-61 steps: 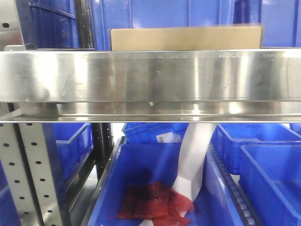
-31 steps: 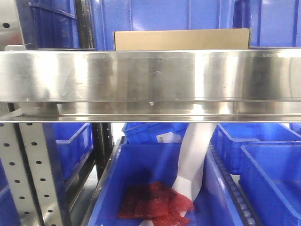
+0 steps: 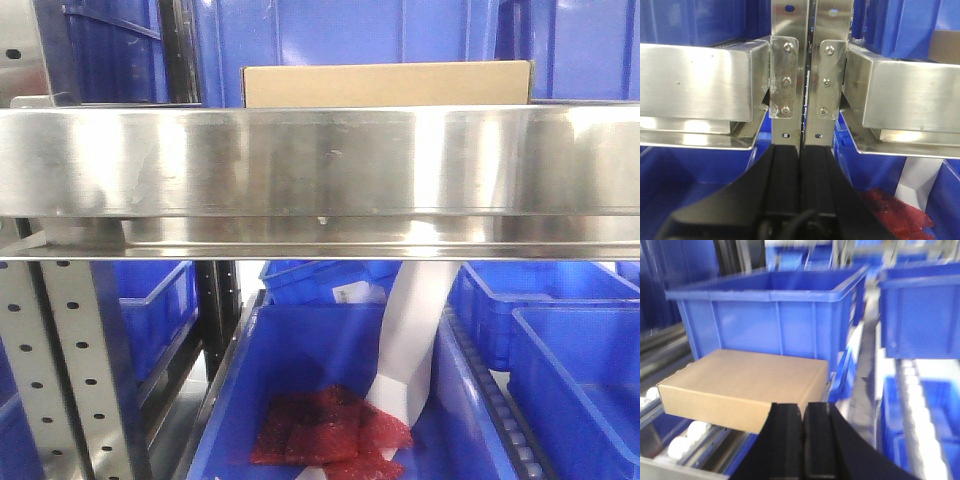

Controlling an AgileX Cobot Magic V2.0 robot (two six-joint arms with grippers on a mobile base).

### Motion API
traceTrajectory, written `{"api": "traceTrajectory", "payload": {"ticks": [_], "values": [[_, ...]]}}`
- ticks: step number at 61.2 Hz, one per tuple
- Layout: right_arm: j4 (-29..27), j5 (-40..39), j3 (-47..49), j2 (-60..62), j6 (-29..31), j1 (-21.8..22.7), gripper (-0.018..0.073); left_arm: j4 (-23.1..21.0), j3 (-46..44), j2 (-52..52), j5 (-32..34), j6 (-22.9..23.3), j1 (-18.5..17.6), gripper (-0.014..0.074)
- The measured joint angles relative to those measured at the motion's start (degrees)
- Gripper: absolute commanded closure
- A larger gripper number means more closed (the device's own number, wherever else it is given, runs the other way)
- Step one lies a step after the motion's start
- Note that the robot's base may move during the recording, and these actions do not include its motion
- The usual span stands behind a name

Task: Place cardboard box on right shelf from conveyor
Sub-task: 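Open the right gripper and release the box on the shelf, then withdraw the right gripper from the box toward the robot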

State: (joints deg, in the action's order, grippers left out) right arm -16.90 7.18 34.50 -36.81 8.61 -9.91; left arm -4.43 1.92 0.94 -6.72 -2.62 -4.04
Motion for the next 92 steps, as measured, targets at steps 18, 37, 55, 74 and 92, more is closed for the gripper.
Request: {"api": "traceTrajectory", "payload": {"ticks": [18,37,55,74,92], "values": [[-0.2,-1.6,-15.5,21.6,0.0,0.0,0.0509,0.0,0.0,0.0,0.0,0.0,0.0,0.0713],[-0.2,-0.3,-18.2,27.8,0.0,0.0,0.0509,0.0,0.0,0.0,0.0,0.0,0.0,0.0713],[-0.2,-0.1,-18.5,27.8,0.0,0.0,0.0509,0.0,0.0,0.0,0.0,0.0,0.0,0.0712],[7.4,-6.2,-25.3,29.2,-5.1,4.9,0.0510,0.0,0.0,0.0,0.0,0.0,0.0,0.0713],[9.9,-7.9,-34.1,37.2,-6.1,11.5,0.0510,0.0,0.0,0.0,0.0,0.0,0.0,0.0712]]}}
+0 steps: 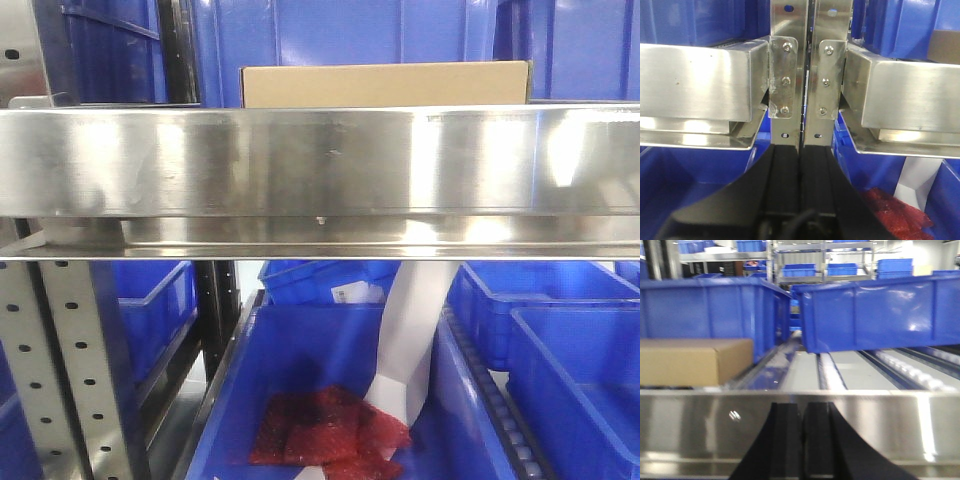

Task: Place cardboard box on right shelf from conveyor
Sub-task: 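Withdraw the right gripper from the box toward the robot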

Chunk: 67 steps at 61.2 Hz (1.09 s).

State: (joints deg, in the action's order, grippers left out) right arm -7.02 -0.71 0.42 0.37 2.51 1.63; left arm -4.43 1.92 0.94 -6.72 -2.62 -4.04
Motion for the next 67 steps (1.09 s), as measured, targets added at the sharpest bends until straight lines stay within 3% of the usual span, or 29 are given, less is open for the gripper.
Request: {"api": "traceTrajectory", "payload": {"ticks": [15,67], "values": [[4.0,-2.7,-2.1,0.1,-1.7,0.5,0.0510,0.0,0.0,0.0,0.0,0.0,0.0,0.0712],[3.9,0.0,-2.1,0.1,-2.0,0.5,0.0510,0.0,0.0,0.0,0.0,0.0,0.0,0.0712]]}}
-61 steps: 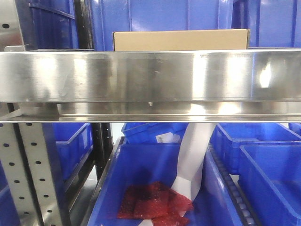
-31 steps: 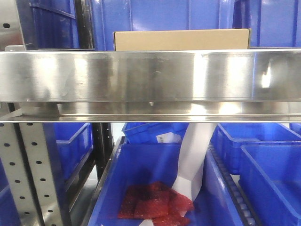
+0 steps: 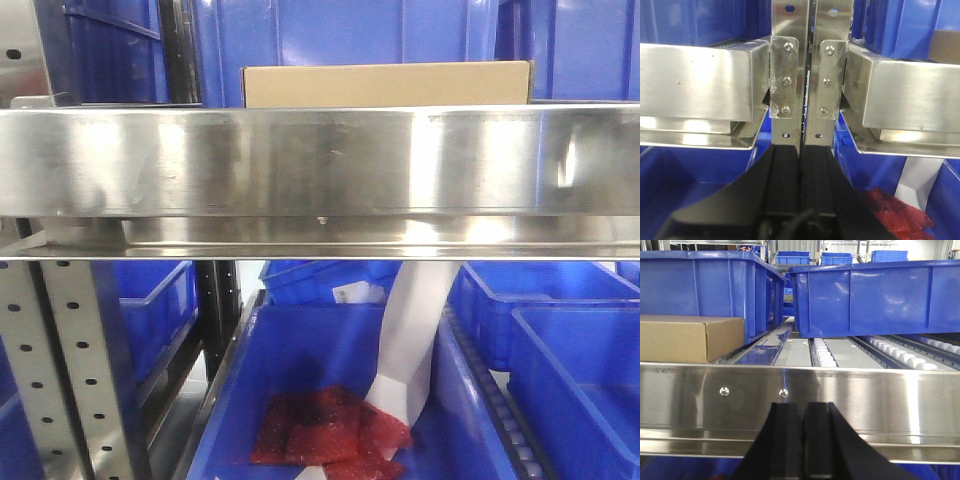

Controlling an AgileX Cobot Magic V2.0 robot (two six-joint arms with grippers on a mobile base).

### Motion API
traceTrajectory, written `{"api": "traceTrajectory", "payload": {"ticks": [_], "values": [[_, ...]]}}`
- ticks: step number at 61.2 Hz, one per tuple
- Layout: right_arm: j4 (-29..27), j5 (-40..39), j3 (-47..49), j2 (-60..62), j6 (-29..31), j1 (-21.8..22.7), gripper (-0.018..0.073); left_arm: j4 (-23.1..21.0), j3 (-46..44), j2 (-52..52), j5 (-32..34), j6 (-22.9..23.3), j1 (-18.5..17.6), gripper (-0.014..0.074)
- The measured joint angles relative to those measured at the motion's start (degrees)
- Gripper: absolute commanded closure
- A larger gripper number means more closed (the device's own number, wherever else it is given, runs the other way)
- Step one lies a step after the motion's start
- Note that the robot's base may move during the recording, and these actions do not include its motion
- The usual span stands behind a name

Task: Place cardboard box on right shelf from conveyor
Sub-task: 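Withdraw the right gripper from the box toward the robot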

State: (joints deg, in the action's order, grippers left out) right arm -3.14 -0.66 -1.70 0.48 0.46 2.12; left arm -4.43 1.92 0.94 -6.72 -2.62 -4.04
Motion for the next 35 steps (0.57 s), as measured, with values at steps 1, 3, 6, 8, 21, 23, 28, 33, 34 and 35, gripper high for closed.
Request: {"api": "traceTrajectory", "payload": {"ticks": [1,3,6,8,21,23,28,33,34,35], "values": [[0.0,0.0,0.0,0.0,0.0,0.0,0.0510,0.0,0.0,0.0,0.0,0.0,0.0,0.0713],[0.0,0.0,0.0,0.0,0.0,0.0,0.0510,0.0,0.0,0.0,0.0,0.0,0.0,0.0713],[0.0,0.0,0.0,0.0,0.0,0.0,0.0510,0.0,0.0,0.0,0.0,0.0,0.0,0.0713],[0.0,0.0,0.0,0.0,0.0,0.0,0.0510,0.0,0.0,0.0,0.0,0.0,0.0,0.0712],[0.0,0.0,0.0,0.0,0.0,0.0,0.0510,0.0,0.0,0.0,0.0,0.0,0.0,0.0713],[0.0,0.0,0.0,0.0,0.0,0.0,0.0510,0.0,0.0,0.0,0.0,0.0,0.0,0.0713],[0.0,0.0,0.0,0.0,0.0,0.0,0.0510,0.0,0.0,0.0,0.0,0.0,0.0,0.0713],[0.0,0.1,0.0,0.0,0.0,0.0,0.0510,0.0,0.0,0.0,0.0,0.0,0.0,0.0713],[0.0,0.1,0.0,0.0,0.0,0.0,0.0510,0.0,0.0,0.0,0.0,0.0,0.0,0.0712],[0.0,0.1,0.0,0.0,0.0,0.0,0.0510,0.0,0.0,0.0,0.0,0.0,0.0,0.0713]]}}
